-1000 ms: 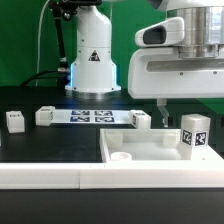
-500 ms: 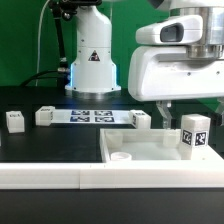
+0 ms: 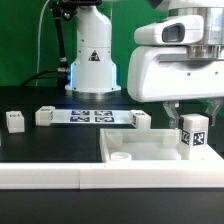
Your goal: Assemble one leg
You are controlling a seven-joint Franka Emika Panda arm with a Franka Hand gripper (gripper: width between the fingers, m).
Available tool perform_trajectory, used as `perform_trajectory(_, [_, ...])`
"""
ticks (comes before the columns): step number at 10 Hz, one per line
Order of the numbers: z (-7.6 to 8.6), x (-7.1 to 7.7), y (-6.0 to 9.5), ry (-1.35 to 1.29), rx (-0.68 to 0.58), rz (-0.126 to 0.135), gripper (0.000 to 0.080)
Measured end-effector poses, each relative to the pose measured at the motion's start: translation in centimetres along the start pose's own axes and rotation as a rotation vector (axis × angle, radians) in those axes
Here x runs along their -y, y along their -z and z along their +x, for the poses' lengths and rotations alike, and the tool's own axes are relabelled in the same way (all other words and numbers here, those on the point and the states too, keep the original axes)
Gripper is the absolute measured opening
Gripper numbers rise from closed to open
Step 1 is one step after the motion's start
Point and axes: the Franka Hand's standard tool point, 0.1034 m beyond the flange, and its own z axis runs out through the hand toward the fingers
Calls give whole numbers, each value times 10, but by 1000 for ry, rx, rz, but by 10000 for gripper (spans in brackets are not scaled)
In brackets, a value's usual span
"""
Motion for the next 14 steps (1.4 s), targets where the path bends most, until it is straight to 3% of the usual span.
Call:
perform_trajectory(1, [0, 0, 0, -12, 0, 0, 289])
perform_trajectory(3, [0, 0, -1, -80, 0, 5, 290])
perform_trajectory(6, [0, -6, 0, -364, 0, 46, 290])
perform_trajectory(11, [-4, -7, -1, -768, 2, 31, 294])
perform_trajectory(14, [-6, -12, -1, -841, 1, 22, 300])
